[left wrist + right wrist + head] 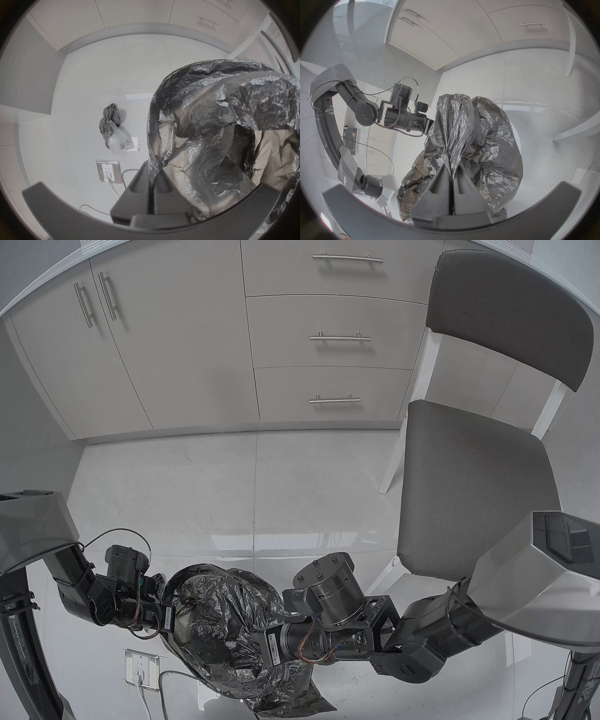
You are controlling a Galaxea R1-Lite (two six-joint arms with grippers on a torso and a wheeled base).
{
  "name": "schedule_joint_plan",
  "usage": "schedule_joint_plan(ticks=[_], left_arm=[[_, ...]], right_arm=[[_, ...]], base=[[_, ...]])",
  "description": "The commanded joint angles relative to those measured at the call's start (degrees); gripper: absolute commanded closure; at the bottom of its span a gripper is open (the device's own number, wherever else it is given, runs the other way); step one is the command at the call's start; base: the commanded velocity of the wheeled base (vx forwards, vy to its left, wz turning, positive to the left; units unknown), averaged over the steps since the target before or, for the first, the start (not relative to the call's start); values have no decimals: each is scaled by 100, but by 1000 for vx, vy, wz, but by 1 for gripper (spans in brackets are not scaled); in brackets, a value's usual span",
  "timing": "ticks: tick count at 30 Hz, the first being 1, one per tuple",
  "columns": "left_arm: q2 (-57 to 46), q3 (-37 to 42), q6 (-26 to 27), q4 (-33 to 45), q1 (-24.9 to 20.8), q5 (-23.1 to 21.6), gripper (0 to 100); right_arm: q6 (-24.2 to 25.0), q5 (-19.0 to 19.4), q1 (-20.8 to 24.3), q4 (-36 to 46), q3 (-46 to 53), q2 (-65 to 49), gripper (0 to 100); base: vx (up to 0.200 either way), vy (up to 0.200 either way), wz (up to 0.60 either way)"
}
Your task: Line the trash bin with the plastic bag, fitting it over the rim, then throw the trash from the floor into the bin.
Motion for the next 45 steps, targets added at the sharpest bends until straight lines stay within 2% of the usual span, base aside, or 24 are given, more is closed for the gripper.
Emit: schedule_joint_plan(ticks=[1, 8, 13, 14, 22, 33, 38, 43, 45], left_arm=[[125, 68, 3, -18, 0, 1, 100], [116, 16, -67, -1, -53, 1, 100], [55, 68, -76, 307, -62, -16, 100], [55, 60, -58, 500, -53, -8, 0], [81, 51, -85, 500, -123, -16, 0], [-411, 508, -102, 509, -229, -60, 0], [-947, 517, -445, 562, -255, -87, 0], [-2107, 842, -981, 588, -695, -1001, 0], [-2441, 921, -1219, 588, -923, -1185, 0]], right_arm=[[12, 2, -20, -3, 2, 61, 100], [47, 19, -20, -3, 20, 61, 100], [56, 19, -20, -91, 116, 61, 100], [56, 19, -20, -161, 160, 61, 100], [73, 28, -20, -249, 222, 79, 100], [73, 2, 15, -284, 187, 228, 100], [64, -69, 50, -275, 72, 220, 100], [56, -122, 182, -187, -244, 237, 100], [64, -148, 191, -117, -367, 237, 100]], base=[[0, 0, 0], [0, 0, 0], [0, 0, 0], [0, 0, 0], [0, 0, 0], [0, 0, 0], [0, 0, 0], [0, 0, 0], [0, 0, 0]])
